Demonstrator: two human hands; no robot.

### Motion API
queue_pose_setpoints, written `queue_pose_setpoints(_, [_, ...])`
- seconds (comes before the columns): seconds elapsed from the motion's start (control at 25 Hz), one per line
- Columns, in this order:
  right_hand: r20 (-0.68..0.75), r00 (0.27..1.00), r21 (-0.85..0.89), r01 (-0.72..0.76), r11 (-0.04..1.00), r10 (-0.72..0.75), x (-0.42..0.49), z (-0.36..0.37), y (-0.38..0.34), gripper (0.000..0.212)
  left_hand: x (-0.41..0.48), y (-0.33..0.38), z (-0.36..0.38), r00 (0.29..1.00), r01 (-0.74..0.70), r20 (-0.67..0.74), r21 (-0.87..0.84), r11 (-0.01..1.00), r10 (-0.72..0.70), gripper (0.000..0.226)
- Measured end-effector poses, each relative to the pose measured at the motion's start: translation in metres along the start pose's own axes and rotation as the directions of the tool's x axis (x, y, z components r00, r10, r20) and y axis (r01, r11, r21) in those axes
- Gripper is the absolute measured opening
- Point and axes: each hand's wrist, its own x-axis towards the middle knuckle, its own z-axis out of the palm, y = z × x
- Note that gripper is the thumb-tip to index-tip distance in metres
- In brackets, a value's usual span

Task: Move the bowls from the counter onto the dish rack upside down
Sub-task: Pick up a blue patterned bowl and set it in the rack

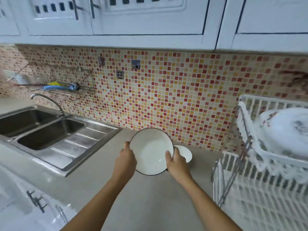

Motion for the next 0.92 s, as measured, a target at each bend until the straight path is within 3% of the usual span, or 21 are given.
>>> queue_pose_setpoints(0.2, [-0.110,0.990,0.101,0.095,0.990,-0.083,-0.065,-0.079,-0.072,0.067,-0.038,0.071,-0.066,0.954,-0.258,-0.215,-0.236,0.937,0.209,0.028])
queue_pose_setpoints(0.36, [-0.193,0.979,0.292,0.117,0.949,-0.061,-0.098,-0.157,-0.107,0.087,-0.072,0.147,-0.101,0.884,-0.466,-0.287,-0.466,0.752,0.370,0.039])
queue_pose_setpoints(0.44, [-0.228,0.971,0.404,0.155,0.901,-0.065,-0.107,-0.194,-0.107,0.099,-0.088,0.186,-0.108,0.869,-0.489,-0.271,-0.591,0.641,0.413,0.036])
queue_pose_setpoints(0.6, [-0.409,0.911,0.487,0.262,0.833,-0.048,-0.121,-0.274,-0.083,0.092,-0.115,0.259,-0.100,0.849,-0.419,-0.129,-0.755,0.505,0.512,0.025])
queue_pose_setpoints(0.8, [-0.478,0.858,0.480,0.433,0.763,-0.187,-0.137,-0.380,-0.029,0.107,-0.144,0.346,-0.069,0.766,-0.418,0.038,-0.729,0.542,0.641,0.054])
queue_pose_setpoints(0.84, [-0.477,0.849,0.468,0.463,0.753,-0.226,-0.139,-0.402,-0.019,0.105,-0.147,0.365,-0.060,0.752,-0.431,0.048,-0.719,0.546,0.657,0.063])
queue_pose_setpoints(0.92, [-0.454,0.831,0.419,0.518,0.746,-0.322,-0.138,-0.443,0.003,0.082,-0.150,0.399,-0.038,0.717,-0.446,0.086,-0.705,0.551,0.692,0.069])
